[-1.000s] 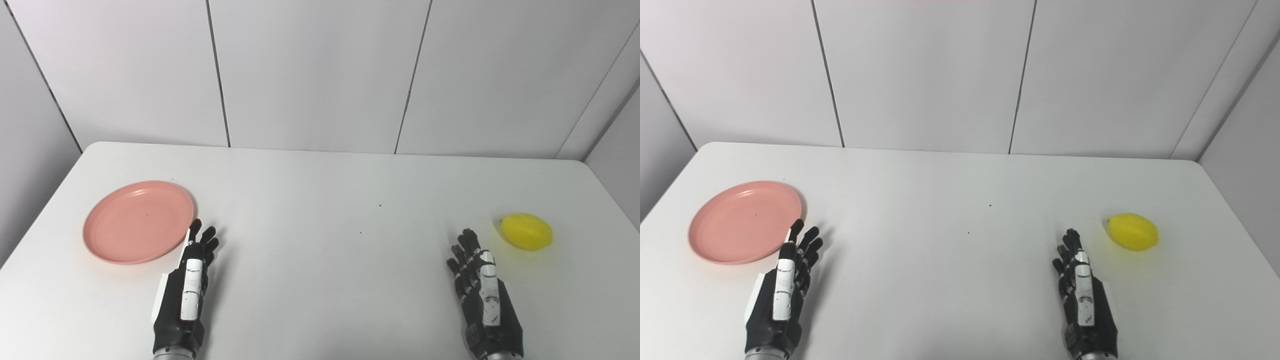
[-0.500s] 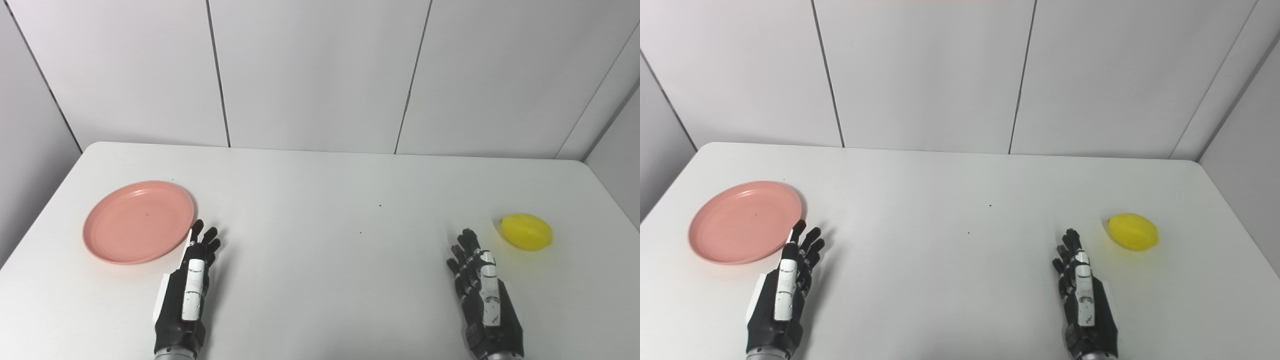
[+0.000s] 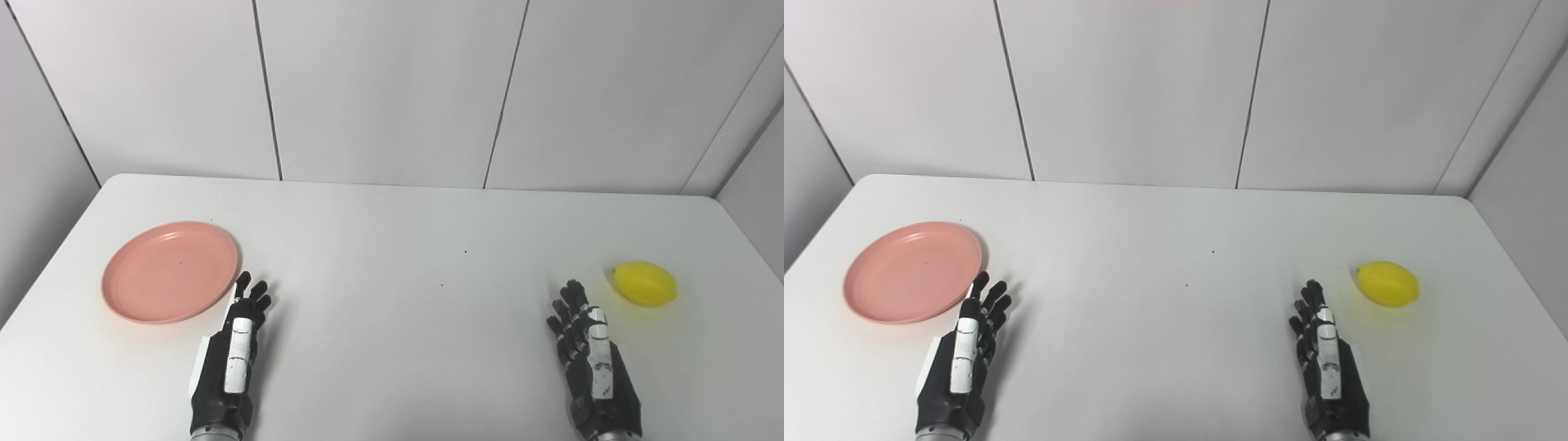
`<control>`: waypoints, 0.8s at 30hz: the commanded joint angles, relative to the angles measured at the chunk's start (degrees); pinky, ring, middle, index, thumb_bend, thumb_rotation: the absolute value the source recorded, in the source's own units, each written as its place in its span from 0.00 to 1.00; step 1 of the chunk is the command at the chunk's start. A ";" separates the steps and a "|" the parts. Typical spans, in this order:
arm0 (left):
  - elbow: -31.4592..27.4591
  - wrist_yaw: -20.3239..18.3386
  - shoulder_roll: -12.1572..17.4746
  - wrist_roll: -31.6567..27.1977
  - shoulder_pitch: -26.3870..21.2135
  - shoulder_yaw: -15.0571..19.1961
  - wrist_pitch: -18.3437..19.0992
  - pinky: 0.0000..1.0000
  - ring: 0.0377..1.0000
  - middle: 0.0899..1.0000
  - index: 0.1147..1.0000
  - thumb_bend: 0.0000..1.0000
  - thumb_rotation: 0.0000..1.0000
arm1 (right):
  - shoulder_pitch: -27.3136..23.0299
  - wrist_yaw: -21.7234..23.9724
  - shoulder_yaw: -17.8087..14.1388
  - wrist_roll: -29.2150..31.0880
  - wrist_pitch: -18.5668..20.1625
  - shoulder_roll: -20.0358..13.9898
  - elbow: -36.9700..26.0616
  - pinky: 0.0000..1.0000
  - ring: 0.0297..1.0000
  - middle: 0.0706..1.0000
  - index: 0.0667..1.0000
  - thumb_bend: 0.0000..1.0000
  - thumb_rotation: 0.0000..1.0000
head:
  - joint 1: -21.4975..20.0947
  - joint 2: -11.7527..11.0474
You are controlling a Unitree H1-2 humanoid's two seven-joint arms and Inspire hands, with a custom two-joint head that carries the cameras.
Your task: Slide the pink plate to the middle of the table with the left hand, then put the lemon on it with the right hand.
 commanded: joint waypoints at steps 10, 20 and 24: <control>2.05 2.17 -1.50 2.79 1.29 -3.93 -3.38 1.00 0.96 0.95 0.96 0.71 0.96 | -0.72 4.20 -2.67 3.61 -3.84 -3.85 5.15 1.00 1.00 1.00 1.00 0.76 0.99 | 9.00 -3.27; 3.49 3.46 -1.44 2.86 1.20 -4.66 -4.60 1.00 0.97 0.95 0.97 0.75 0.97 | -0.91 4.71 -2.87 3.40 -5.57 -4.02 7.17 1.00 1.00 1.00 1.00 0.75 1.00 | 10.46 -5.14; 3.88 3.90 -0.67 3.71 0.83 -4.00 -4.95 1.00 0.96 0.94 0.96 0.77 0.96 | -0.98 4.64 -2.36 3.06 -5.63 -3.59 7.28 1.00 1.00 1.00 1.00 0.74 1.00 | 9.71 -5.38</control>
